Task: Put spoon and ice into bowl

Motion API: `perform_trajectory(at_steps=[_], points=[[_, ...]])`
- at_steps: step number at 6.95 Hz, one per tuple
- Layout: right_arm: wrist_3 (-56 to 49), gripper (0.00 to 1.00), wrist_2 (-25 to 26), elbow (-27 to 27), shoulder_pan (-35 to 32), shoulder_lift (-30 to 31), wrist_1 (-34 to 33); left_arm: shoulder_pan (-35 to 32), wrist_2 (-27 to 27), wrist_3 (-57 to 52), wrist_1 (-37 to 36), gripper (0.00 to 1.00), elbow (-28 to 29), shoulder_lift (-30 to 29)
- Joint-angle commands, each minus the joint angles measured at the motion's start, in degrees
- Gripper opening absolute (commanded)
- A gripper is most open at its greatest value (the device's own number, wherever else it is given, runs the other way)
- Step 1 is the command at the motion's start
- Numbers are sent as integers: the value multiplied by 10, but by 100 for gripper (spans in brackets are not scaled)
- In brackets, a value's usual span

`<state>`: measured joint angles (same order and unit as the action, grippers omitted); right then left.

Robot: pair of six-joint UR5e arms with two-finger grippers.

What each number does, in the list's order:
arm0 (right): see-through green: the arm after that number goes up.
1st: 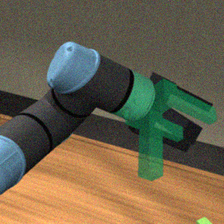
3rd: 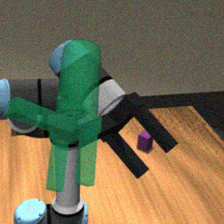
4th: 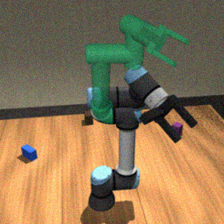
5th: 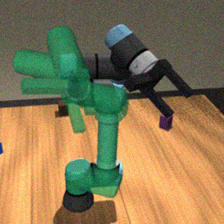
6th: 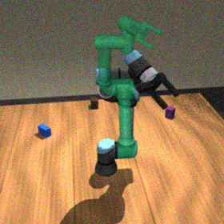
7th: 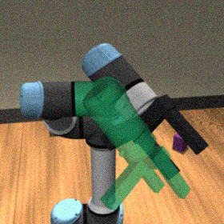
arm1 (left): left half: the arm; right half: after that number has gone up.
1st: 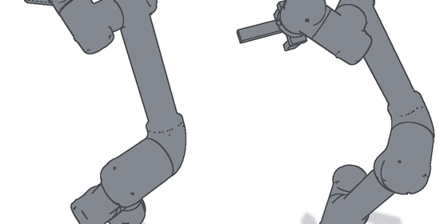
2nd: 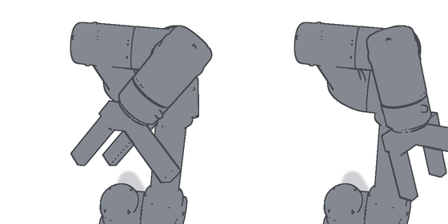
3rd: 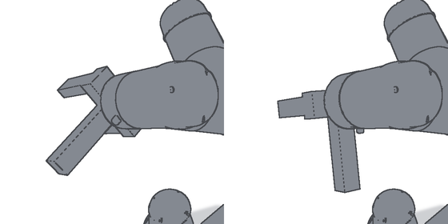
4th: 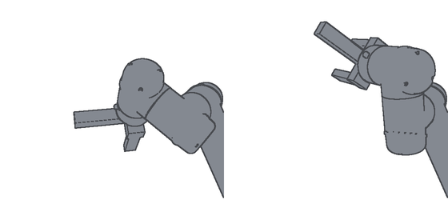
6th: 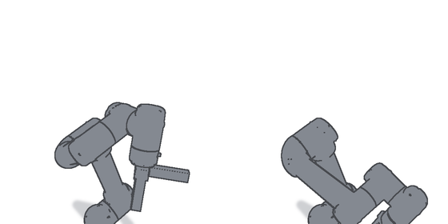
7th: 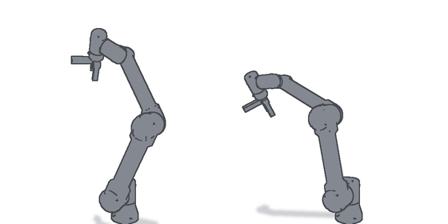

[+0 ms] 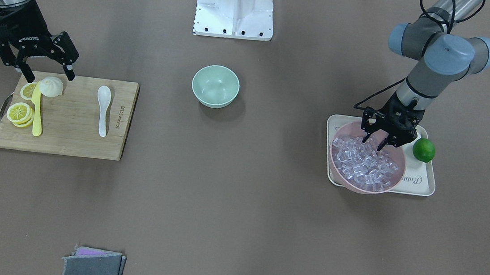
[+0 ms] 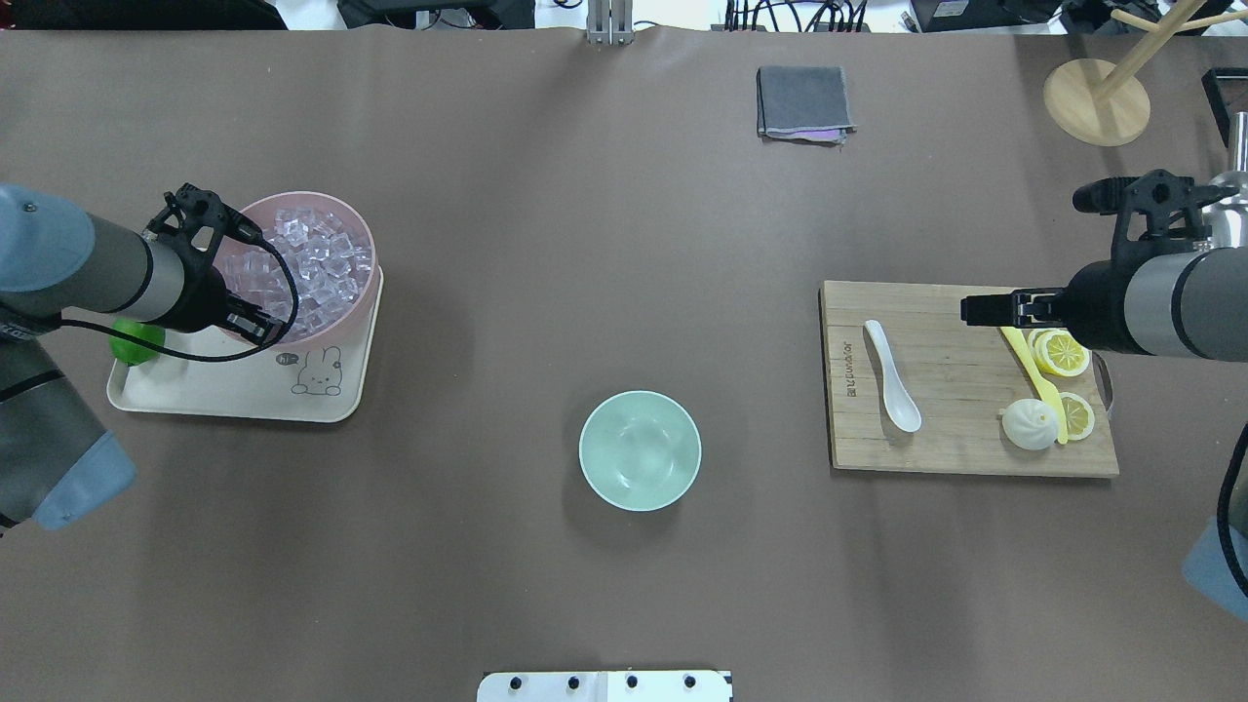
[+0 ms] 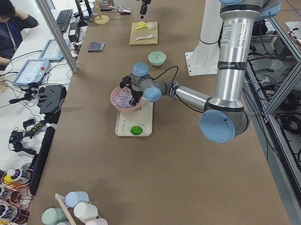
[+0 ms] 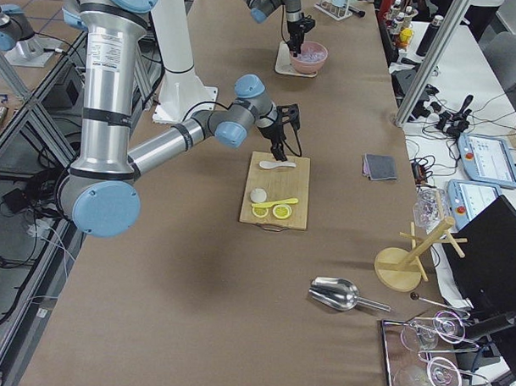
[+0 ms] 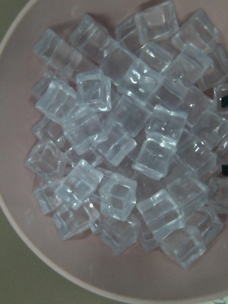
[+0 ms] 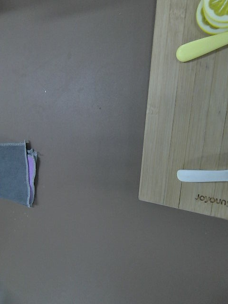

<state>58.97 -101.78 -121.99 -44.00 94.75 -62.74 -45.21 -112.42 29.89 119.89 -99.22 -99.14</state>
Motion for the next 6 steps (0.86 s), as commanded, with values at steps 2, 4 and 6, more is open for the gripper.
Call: perform_trajectory(at_steps=[2, 4, 6], points=[[0, 99, 0, 0, 0, 0, 1, -1, -3, 0, 0, 0, -6, 1], [0, 99, 0, 0, 0, 0, 1, -10, -31, 0, -1, 0, -29, 1], [1, 99, 0, 0, 1, -3, 1, -51, -61, 6, 0, 0, -66, -7]])
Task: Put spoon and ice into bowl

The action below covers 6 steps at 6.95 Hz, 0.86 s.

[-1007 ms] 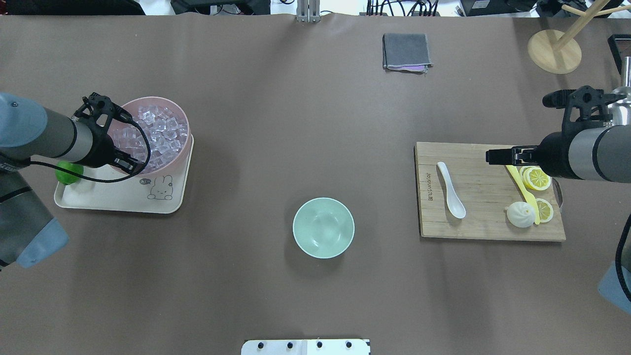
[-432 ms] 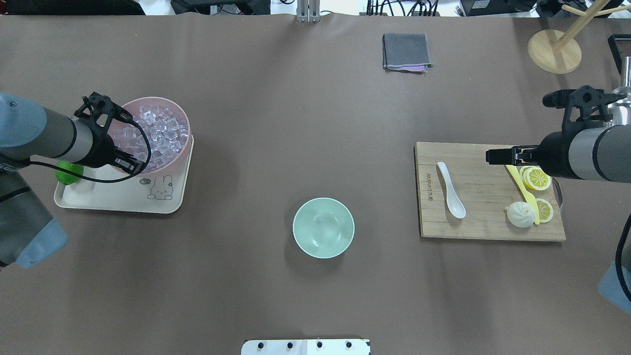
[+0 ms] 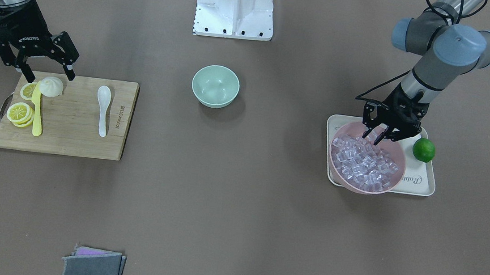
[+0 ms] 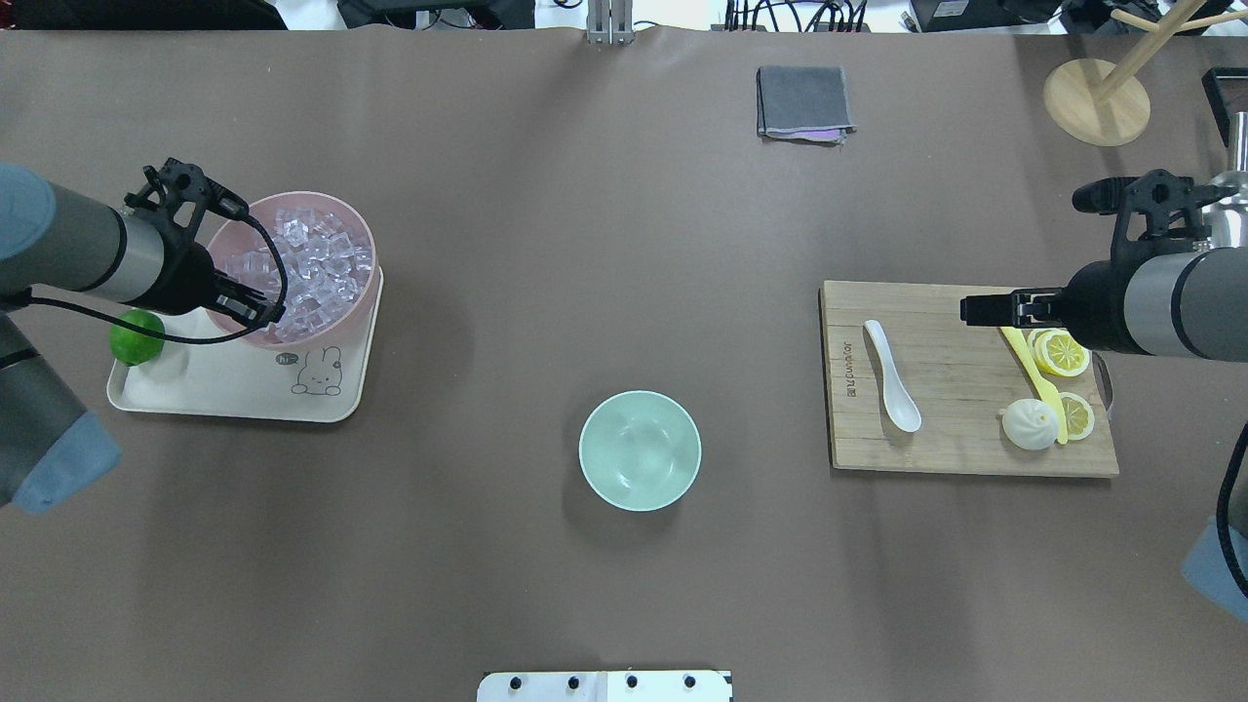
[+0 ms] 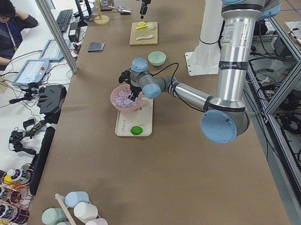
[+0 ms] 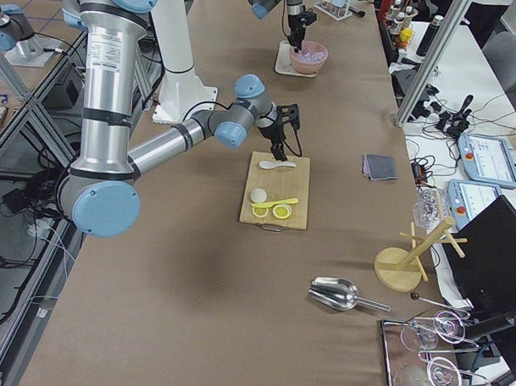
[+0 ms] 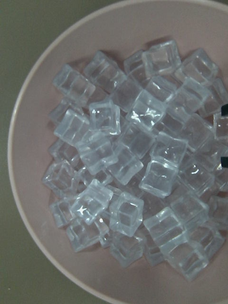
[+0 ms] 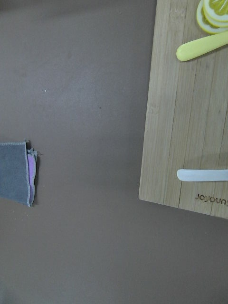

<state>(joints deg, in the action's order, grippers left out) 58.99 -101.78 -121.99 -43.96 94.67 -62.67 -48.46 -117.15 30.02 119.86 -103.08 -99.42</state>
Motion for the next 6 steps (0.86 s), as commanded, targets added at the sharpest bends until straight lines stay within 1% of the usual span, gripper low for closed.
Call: perform_trajectory(at_steps=[1, 2, 3, 4, 5, 6], points=[[1, 99, 1, 0, 0, -2, 0, -19, -19, 34, 0, 0, -39, -22], [1, 99, 1, 3, 2, -2, 0, -15, -19, 140, 6, 0, -37, -52], [1, 99, 1, 7, 3, -3, 0, -9, -18, 223, 6, 0, -37, -90], [2, 99, 2, 11, 4, -4, -1, 25, -11, 278, 7, 0, -37, -117], [2, 99, 8, 15, 5, -4, -2, 64, 8, 334, 7, 0, -34, -145], [2, 99, 10, 22, 5, -10, -2, 118, 85, 376, 7, 0, -35, -161]])
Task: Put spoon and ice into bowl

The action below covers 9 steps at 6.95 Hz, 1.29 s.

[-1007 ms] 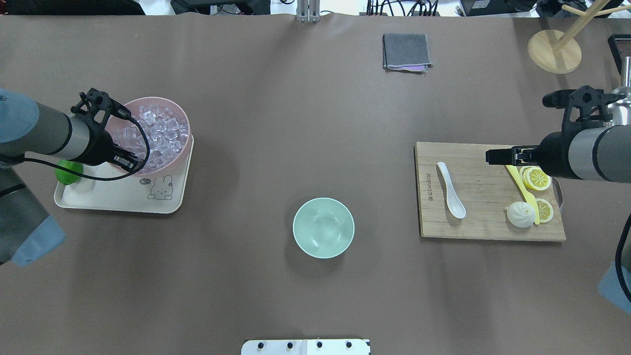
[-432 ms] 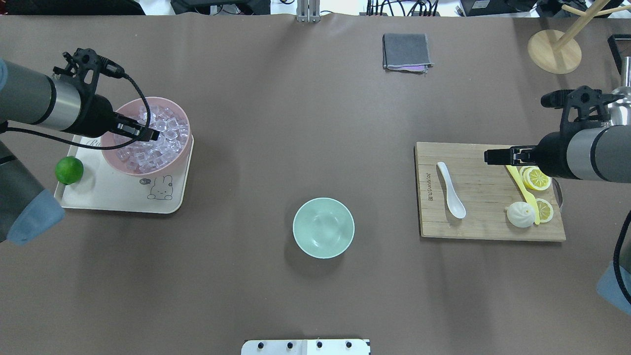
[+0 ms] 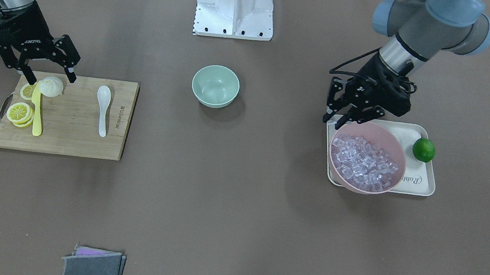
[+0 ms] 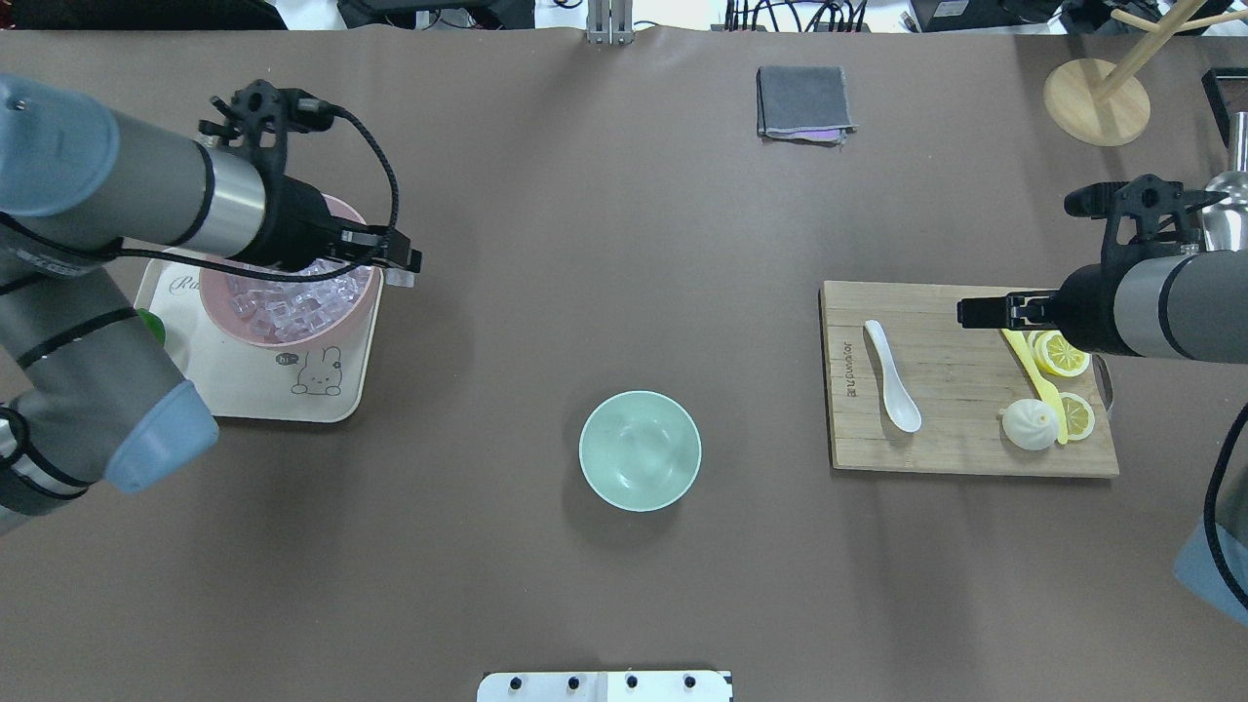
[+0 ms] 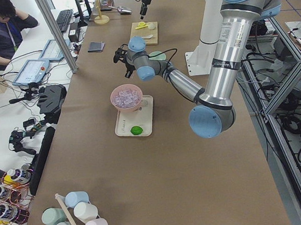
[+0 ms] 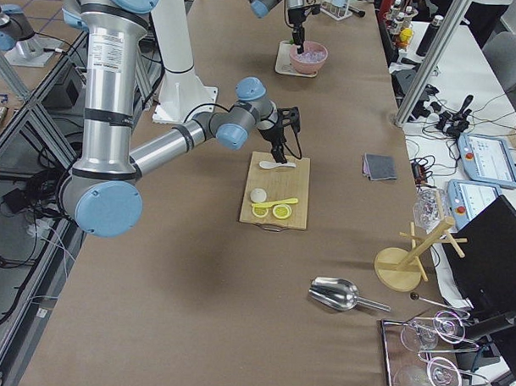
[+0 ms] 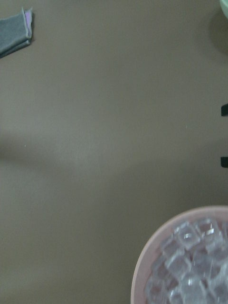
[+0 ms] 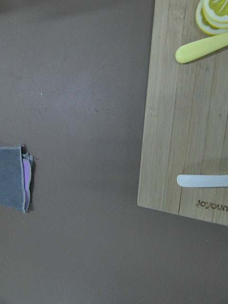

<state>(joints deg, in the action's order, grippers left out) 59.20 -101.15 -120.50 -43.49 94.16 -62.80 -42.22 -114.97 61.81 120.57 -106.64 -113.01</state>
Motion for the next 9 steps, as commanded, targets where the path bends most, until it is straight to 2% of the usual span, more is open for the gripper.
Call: perform_trajectory(at_steps=[1, 2, 4, 6, 7, 8, 9], points=[[-1, 99, 4, 25, 1, -19, 0, 112, 127, 71, -1, 0, 4, -36], [-1, 99, 5, 46, 1, -37, 0, 159, 183, 113, -1, 0, 5, -45], [-2, 99, 6, 50, 1, -44, 0, 250, 296, 134, -1, 0, 26, -76], [0, 99, 19, 48, 2, -44, 0, 288, 336, 167, 0, 0, 43, -81], [0, 99, 20, 48, 2, -44, 0, 288, 338, 175, 0, 0, 47, -85], [0, 99, 20, 48, 2, -44, 0, 288, 338, 176, 0, 9, 49, -85], [0, 99, 20, 48, 2, -44, 1, 288, 337, 176, 2, 56, 53, -85]])
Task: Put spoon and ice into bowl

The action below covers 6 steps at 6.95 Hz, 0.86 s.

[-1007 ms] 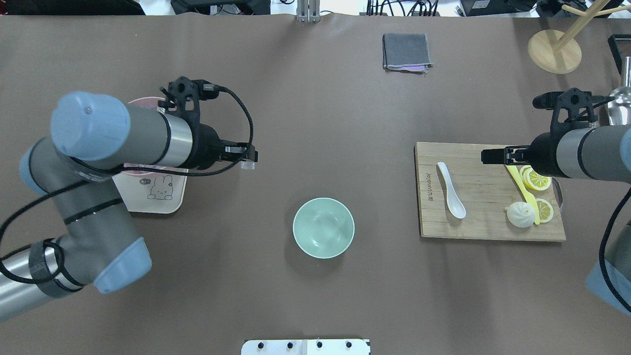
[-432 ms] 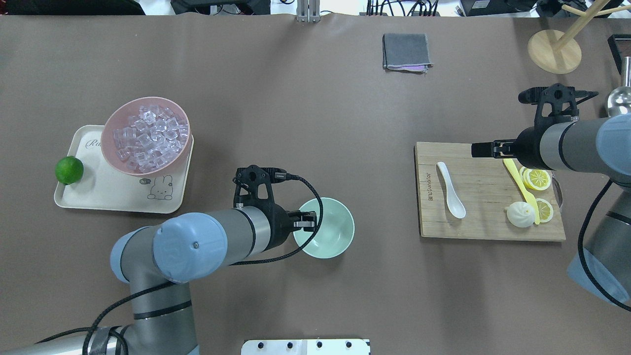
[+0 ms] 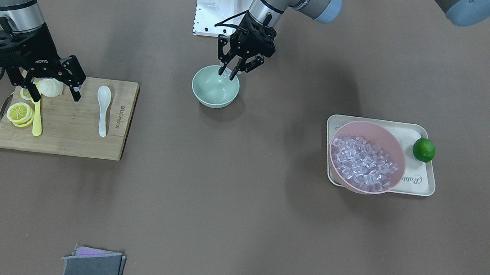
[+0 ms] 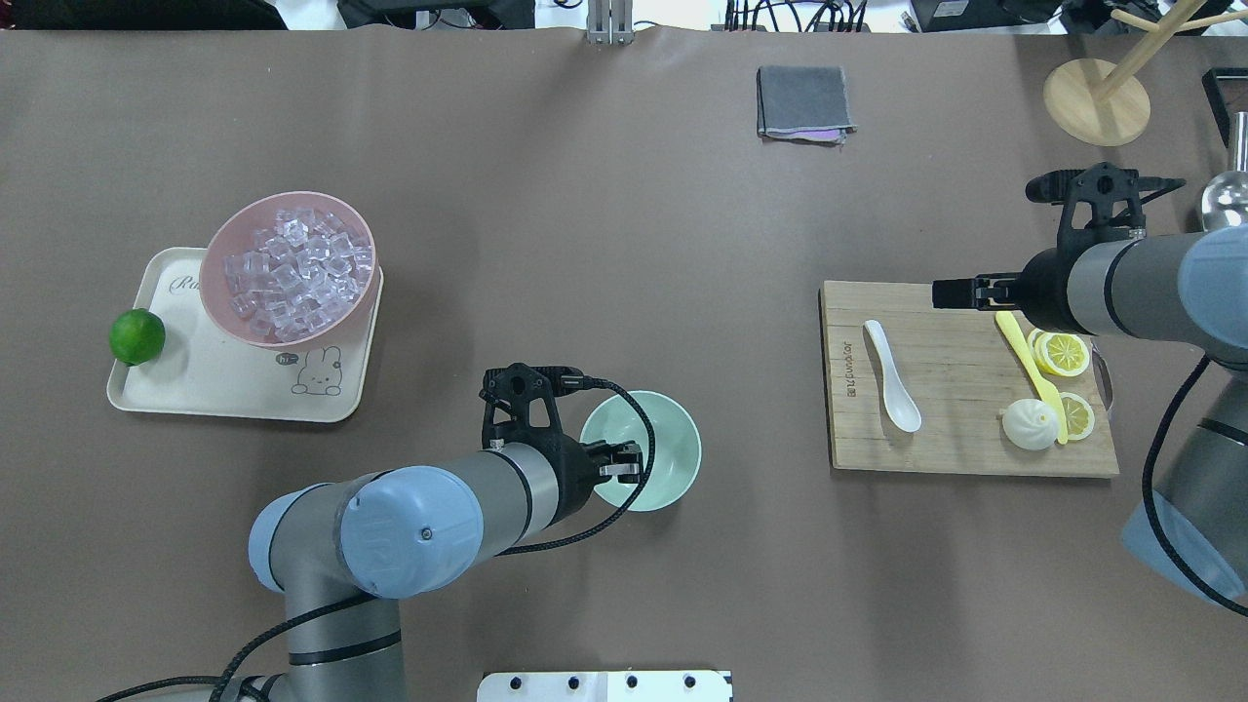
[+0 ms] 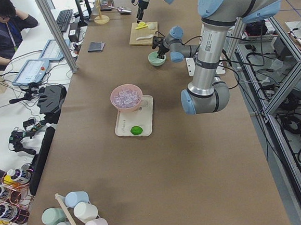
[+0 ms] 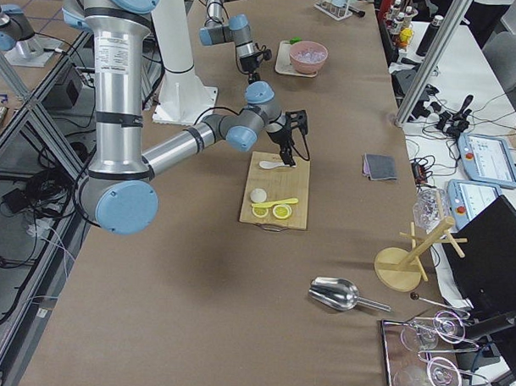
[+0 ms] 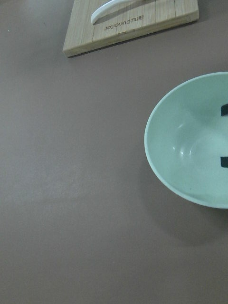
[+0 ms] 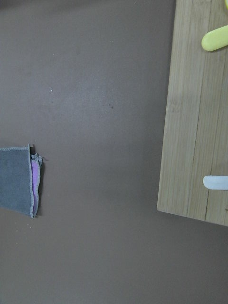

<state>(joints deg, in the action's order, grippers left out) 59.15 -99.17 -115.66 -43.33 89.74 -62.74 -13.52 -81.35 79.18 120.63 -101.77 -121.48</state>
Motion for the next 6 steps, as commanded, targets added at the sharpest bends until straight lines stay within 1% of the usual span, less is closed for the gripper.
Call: perform_trajectory(at_steps=[1, 2, 3, 4, 5, 6], points=[[0, 100, 0, -1, 0, 0, 1, 9, 4, 1, 1, 86, 22, -2], [0, 100, 0, -1, 1, 0, 1, 9, 23, -1, 1, 97, 22, -2], [0, 100, -1, -2, 1, 0, 1, 9, 18, -5, -4, 97, 9, -1], [1, 100, -1, 0, 1, 0, -1, -5, -5, -40, -29, 98, -31, 4], [1, 100, -1, 3, 1, 1, -2, -60, -83, -72, -96, 98, -73, 11], [1, 100, -1, 14, 4, 0, -2, -144, -194, -102, -174, 98, -107, 31]])
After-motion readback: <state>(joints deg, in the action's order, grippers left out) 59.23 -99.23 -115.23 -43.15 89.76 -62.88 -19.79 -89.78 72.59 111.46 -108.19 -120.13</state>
